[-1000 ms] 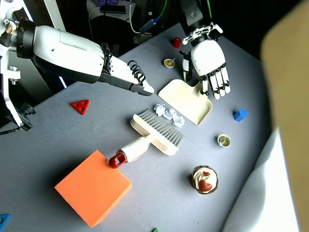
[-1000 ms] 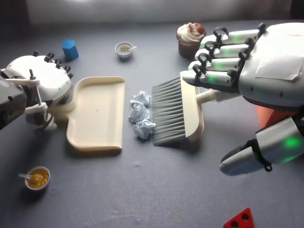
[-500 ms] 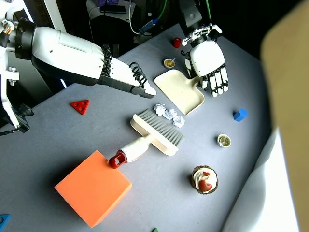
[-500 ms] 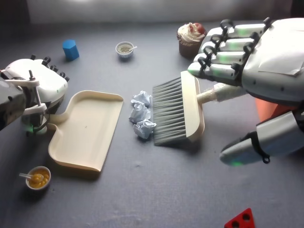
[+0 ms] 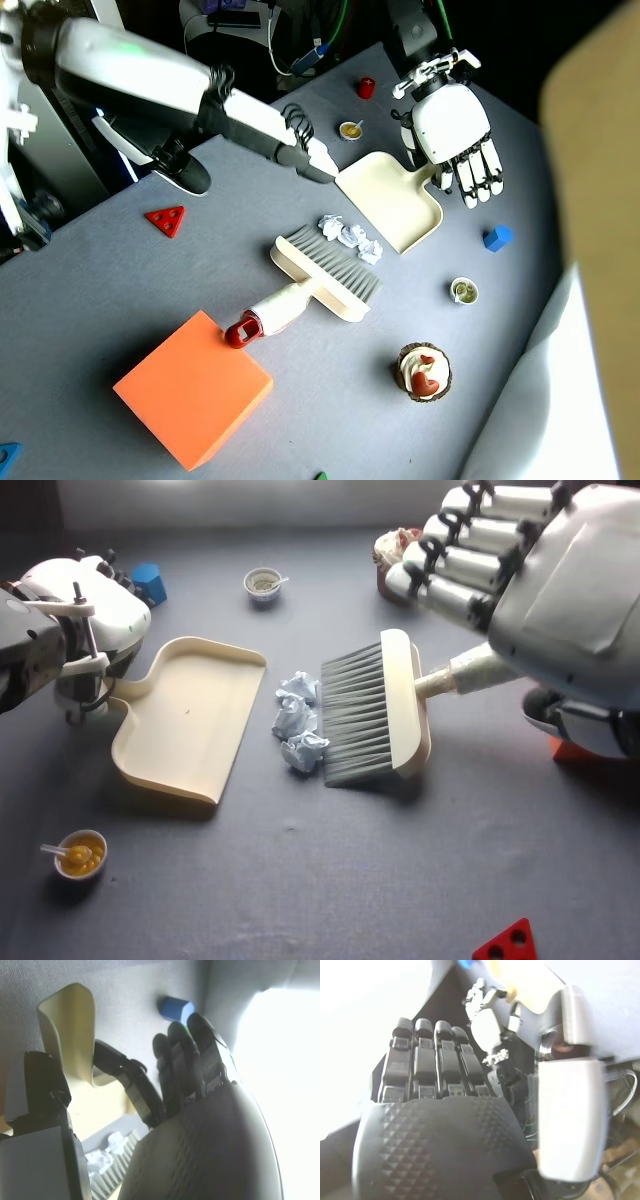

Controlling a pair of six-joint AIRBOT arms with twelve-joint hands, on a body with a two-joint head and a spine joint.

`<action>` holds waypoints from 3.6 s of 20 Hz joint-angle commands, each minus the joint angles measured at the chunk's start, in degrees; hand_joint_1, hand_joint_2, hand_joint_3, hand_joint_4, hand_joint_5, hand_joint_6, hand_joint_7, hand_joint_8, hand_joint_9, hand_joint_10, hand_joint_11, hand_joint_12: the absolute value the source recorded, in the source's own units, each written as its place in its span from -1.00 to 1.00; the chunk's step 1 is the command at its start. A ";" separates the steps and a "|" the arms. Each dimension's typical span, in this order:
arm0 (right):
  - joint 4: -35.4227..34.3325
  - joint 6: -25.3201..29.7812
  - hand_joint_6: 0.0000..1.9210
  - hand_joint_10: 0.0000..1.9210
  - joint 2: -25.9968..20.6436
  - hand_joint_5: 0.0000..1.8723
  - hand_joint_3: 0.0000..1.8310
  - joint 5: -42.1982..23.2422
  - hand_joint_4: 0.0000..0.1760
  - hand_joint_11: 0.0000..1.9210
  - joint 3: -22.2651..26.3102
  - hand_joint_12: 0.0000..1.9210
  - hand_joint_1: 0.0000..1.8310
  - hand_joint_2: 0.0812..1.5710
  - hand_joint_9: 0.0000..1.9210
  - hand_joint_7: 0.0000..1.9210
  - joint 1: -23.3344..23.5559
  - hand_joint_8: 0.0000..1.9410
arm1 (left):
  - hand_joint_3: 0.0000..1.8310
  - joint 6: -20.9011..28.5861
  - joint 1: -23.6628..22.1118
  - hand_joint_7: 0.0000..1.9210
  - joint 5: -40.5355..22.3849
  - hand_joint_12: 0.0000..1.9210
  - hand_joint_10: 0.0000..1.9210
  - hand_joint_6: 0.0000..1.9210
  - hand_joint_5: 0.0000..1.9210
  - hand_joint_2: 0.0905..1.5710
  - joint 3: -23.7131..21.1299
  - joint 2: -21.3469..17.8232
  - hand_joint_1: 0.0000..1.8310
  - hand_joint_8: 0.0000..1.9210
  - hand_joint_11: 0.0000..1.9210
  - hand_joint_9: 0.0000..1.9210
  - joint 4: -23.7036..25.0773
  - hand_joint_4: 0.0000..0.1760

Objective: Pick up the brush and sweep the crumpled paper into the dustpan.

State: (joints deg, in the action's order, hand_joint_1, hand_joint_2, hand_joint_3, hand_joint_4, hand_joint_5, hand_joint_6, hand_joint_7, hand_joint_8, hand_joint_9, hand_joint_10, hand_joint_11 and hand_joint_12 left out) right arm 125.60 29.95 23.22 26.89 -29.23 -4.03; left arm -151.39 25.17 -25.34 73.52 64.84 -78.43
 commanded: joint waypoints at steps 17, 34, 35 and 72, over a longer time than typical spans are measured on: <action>-12.02 -12.76 -0.99 -1.00 19.60 -0.76 -1.00 42.36 -1.00 -0.70 -6.26 -0.96 0.43 0.20 -0.71 -0.74 -7.74 -1.00 | -1.00 6.67 -2.36 -0.61 -2.78 -0.53 -1.00 -0.11 0.10 0.34 3.25 3.66 0.23 -1.00 -0.94 -0.68 8.76 -1.00; -12.01 -10.51 -1.00 -1.00 35.55 -0.72 -1.00 47.38 -1.00 -0.70 -24.37 -0.97 0.41 0.16 -0.72 -0.75 -12.06 -1.00 | -1.00 7.97 -4.65 -0.59 -1.13 -0.57 -1.00 -0.16 0.13 0.33 6.11 5.67 0.25 -1.00 -0.94 -0.70 12.88 -1.00; -11.92 -10.03 -1.00 -1.00 35.92 -0.72 -1.00 47.37 -1.00 -0.69 -25.16 -0.97 0.41 0.16 -0.71 -0.75 -12.12 -1.00 | -1.00 7.97 -4.69 -0.61 -1.13 -0.57 -1.00 -0.11 0.10 0.34 6.03 5.72 0.22 -1.00 -0.95 -0.71 12.88 -1.00; -11.54 -5.74 -1.00 -1.00 43.09 -0.29 -1.00 44.98 -1.00 -0.40 -37.15 -0.87 0.42 0.15 -0.14 -0.14 -12.34 -1.00 | -1.00 8.26 -4.22 -0.66 -1.06 -0.56 -1.00 -0.12 0.10 0.34 5.91 5.64 0.23 -1.00 -0.97 -0.74 12.85 -1.00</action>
State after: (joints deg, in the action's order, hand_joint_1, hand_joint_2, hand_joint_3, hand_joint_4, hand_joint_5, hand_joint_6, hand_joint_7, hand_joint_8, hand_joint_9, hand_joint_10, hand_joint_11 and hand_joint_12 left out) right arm 108.90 24.60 66.87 68.18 -66.52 -16.88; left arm -142.80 21.65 -22.48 78.98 70.85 -67.85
